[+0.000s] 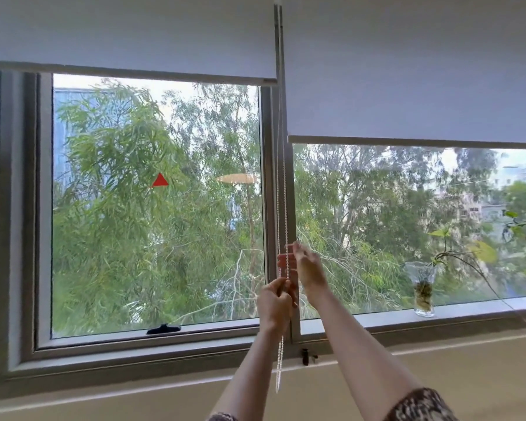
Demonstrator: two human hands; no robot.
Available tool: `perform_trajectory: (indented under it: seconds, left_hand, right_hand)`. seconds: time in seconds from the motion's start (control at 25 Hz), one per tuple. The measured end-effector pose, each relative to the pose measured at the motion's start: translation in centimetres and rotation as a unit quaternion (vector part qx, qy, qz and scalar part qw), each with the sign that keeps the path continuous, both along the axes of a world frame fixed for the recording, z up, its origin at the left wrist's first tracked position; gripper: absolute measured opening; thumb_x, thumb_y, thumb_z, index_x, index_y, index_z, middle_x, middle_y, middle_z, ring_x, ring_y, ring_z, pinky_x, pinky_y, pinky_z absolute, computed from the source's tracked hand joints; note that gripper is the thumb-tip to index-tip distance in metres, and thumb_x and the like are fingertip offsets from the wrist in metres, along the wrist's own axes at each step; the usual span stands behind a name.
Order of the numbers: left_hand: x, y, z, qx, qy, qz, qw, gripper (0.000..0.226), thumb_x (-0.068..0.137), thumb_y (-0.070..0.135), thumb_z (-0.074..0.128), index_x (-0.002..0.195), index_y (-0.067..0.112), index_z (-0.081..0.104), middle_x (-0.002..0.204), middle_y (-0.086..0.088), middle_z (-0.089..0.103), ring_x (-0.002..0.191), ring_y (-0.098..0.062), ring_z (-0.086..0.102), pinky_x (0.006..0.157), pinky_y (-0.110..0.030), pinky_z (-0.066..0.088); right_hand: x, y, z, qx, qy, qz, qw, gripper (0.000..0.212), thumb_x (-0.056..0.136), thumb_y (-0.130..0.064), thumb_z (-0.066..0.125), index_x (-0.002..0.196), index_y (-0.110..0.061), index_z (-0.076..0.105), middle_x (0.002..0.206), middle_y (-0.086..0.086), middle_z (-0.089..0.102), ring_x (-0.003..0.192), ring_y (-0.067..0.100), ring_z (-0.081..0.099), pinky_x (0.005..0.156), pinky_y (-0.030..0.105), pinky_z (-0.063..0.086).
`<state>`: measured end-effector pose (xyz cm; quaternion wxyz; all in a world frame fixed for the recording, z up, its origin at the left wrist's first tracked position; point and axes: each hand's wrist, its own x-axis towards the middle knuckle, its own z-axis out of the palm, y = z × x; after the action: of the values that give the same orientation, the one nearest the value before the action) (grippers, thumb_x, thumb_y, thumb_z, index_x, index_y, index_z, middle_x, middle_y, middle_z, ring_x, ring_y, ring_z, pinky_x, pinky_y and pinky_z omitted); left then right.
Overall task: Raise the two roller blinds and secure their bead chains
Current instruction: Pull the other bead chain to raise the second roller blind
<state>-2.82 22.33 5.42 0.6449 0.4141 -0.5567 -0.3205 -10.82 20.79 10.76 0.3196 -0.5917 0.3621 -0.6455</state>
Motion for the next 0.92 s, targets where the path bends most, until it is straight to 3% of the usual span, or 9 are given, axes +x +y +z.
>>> perform_trajectory:
  seconds: [0.08,0.16,0.36,0.44,0.52,0.64,0.76,0.84,0.92]
  left_hand:
    - [-0.2,0.3,-1.6,0.018,0.006,-0.022,1.0,0.035,0.091,-0.009,0.046,0.071,0.009,0.067,0.059,-0.004,0.06,0.048,-0.01,0.05,0.049,-0.025,0.045]
    - [-0.4,0.6,-2.7,0.025,-0.005,-0.063,0.998,0.033,0.093,-0.011,0.043,0.075,0.004,0.066,0.062,-0.006,0.06,0.049,-0.01,0.052,0.049,-0.022,0.049]
    - [0.3,0.6,-1.0,0.071,-0.098,-0.166,0.979,0.027,0.097,-0.001,0.043,0.085,0.003,0.067,0.058,0.005,0.069,0.049,0.0,0.063,0.044,-0.009,0.044]
    - [1.4,0.4,0.1,0.096,-0.147,-0.173,0.969,0.022,0.098,0.009,0.046,0.102,0.007,0.068,0.078,0.003,0.073,0.07,-0.004,0.066,0.06,-0.012,0.048]
    - [2.1,0.1,1.5,0.097,-0.169,-0.162,0.967,0.022,0.098,0.014,0.046,0.105,0.019,0.066,0.103,-0.008,0.07,0.094,-0.015,0.06,0.076,-0.026,0.047]
    - [2.0,0.2,5.3,0.057,-0.07,-0.156,0.984,0.029,0.099,0.016,0.04,0.117,0.008,0.061,0.12,-0.017,0.064,0.104,-0.022,0.06,0.081,-0.036,0.049]
    - [1.3,1.1,9.3,0.03,0.005,-0.147,0.989,0.031,0.101,0.026,0.037,0.108,0.01,0.063,0.119,-0.015,0.065,0.106,-0.027,0.06,0.092,-0.046,0.047]
    - [0.7,1.8,11.1,0.02,-0.01,-0.142,0.99,0.03,0.1,0.028,0.041,0.104,0.012,0.065,0.115,-0.01,0.068,0.105,-0.026,0.061,0.095,-0.047,0.044]
    - [0.0,2.6,12.4,0.021,-0.019,-0.143,0.989,0.029,0.099,0.024,0.044,0.114,0.007,0.062,0.115,-0.009,0.069,0.103,-0.024,0.063,0.096,-0.047,0.044]
  right_hand:
    - [0.3,0.2,2.6,-0.021,-0.009,-0.001,1.0,0.027,0.1,-0.029,0.039,0.102,-0.009,0.057,0.076,0.005,0.068,0.058,0.014,0.063,0.054,0.021,0.051]
    - [0.3,0.5,4.0,-0.02,-0.042,0.015,0.999,0.025,0.101,-0.024,0.04,0.11,-0.008,0.055,0.072,0.002,0.058,0.053,0.011,0.051,0.048,0.02,0.042]
    - [0.2,1.4,2.8,-0.075,-0.056,-0.01,0.996,0.027,0.101,-0.013,0.036,0.081,-0.011,0.054,0.056,-0.002,0.038,0.042,0.006,0.029,0.038,0.018,0.024]
    - [0.3,2.0,2.5,-0.087,-0.034,-0.022,0.995,0.028,0.1,-0.011,0.036,0.079,-0.01,0.053,0.054,-0.001,0.039,0.039,0.005,0.029,0.036,0.015,0.025]
    - [0.4,2.7,1.6,-0.087,-0.037,-0.027,0.995,0.028,0.1,-0.013,0.037,0.078,-0.01,0.053,0.055,-0.001,0.041,0.041,0.007,0.034,0.039,0.014,0.031]
    - [0.4,3.2,-1.2,-0.064,-0.046,0.013,0.997,0.027,0.1,-0.013,0.037,0.084,-0.006,0.058,0.07,0.003,0.056,0.06,0.013,0.051,0.061,0.024,0.049]
    - [0.4,3.9,-4.1,-0.039,-0.056,0.03,0.997,0.027,0.1,-0.011,0.039,0.083,-0.011,0.061,0.059,-0.001,0.048,0.045,0.005,0.038,0.042,0.016,0.033]
    - [0.4,4.8,-5.3,-0.029,-0.048,0.031,0.998,0.028,0.099,-0.011,0.04,0.078,-0.013,0.058,0.05,-0.008,0.038,0.038,0.002,0.027,0.035,0.015,0.023]
    - [0.4,5.8,-6.5,-0.022,-0.033,0.032,0.999,0.027,0.1,-0.011,0.038,0.08,-0.011,0.057,0.046,-0.011,0.035,0.036,0.002,0.025,0.035,0.015,0.021]
